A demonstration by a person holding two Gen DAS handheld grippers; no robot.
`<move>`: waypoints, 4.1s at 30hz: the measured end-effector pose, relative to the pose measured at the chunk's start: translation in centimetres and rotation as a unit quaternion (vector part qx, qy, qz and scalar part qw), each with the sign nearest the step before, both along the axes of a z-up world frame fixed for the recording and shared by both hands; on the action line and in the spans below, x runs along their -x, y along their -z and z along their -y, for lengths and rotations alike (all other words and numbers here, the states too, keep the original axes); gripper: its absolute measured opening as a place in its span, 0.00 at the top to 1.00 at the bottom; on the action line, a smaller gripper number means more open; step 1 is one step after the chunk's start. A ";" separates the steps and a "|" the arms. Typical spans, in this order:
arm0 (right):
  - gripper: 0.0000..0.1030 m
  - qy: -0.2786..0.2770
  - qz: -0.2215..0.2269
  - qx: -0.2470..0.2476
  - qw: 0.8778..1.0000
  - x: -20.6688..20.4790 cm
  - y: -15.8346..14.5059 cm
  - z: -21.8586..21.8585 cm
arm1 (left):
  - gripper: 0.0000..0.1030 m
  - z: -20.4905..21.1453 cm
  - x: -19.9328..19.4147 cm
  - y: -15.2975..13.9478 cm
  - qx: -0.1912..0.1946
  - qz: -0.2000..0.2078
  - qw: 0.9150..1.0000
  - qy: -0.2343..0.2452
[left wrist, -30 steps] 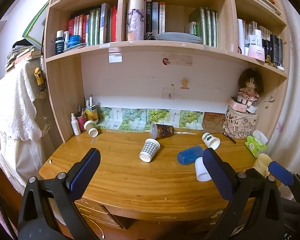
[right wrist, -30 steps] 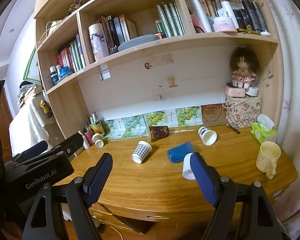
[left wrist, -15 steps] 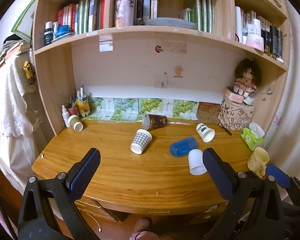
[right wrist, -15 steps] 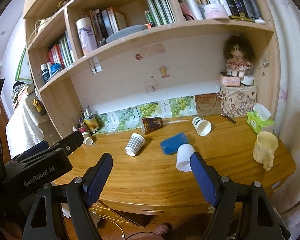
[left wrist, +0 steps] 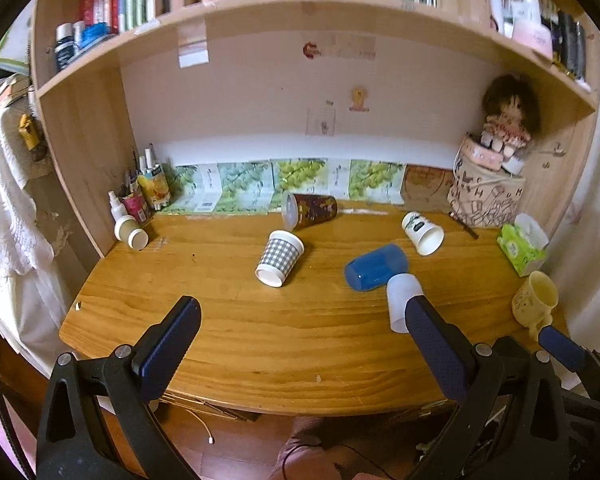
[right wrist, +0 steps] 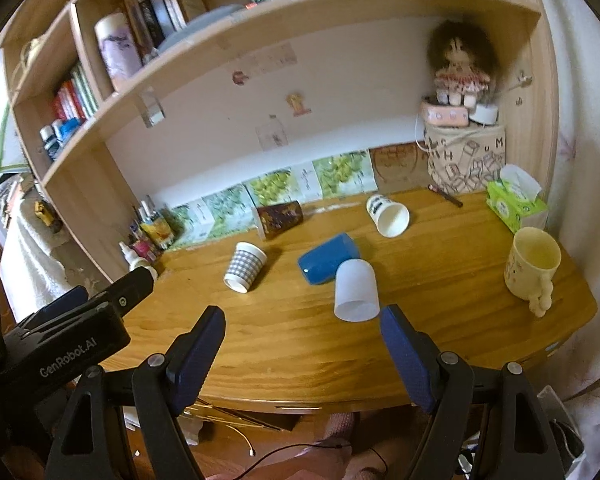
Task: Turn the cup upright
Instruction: 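Move the left gripper down toward the blue cup lying on its side, then close the left gripper around the body of the blue cup, then lift the blue cup off the desk with the left gripper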
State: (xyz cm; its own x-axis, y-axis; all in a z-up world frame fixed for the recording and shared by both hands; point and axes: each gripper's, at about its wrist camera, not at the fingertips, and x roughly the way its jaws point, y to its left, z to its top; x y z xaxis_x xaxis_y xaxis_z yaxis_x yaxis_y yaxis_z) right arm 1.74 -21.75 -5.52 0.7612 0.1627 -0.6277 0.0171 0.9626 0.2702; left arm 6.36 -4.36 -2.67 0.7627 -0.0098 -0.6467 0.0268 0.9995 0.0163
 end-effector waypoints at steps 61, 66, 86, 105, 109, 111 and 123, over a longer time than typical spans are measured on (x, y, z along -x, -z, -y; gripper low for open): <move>0.22 0.148 -0.332 -0.026 0.931 -21.2 13.2 3.7 | 0.01 13.6 -27.9 17.3 -0.139 -0.310 0.867 0.365; 0.22 0.154 -0.337 -0.026 0.928 -21.1 13.4 4.0 | 0.02 13.4 -29.0 18.5 -0.120 -0.340 0.861 0.359; 0.22 0.166 -0.350 -0.025 0.922 -20.7 13.5 4.0 | 0.22 12.1 -31.2 22.3 -0.015 -0.437 0.833 0.340; 0.22 0.152 -0.336 -0.036 0.929 -19.3 12.3 4.0 | 0.23 10.8 -29.8 20.6 -0.009 -0.430 0.854 0.292; 0.22 0.140 -0.328 -0.035 0.933 -18.8 11.8 3.8 | 0.23 9.6 -28.6 20.1 -0.002 -0.423 0.864 0.273; 0.22 0.128 -0.321 -0.035 0.938 -18.4 11.5 3.6 | 0.23 8.9 -27.8 19.8 0.002 -0.418 0.870 0.260; 0.22 0.052 -0.288 -0.033 0.956 -14.7 9.5 2.0 | 0.23 3.6 -20.8 17.7 0.038 -0.394 0.903 0.165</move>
State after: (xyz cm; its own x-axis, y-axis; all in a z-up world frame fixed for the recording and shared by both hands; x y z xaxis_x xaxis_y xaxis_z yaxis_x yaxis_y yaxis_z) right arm 16.41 -23.78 -15.03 0.3073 0.1579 -0.9384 0.2764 0.9288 0.2467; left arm 27.13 -7.97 -20.40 0.0133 -0.2188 -0.9757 0.2964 0.9328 -0.2052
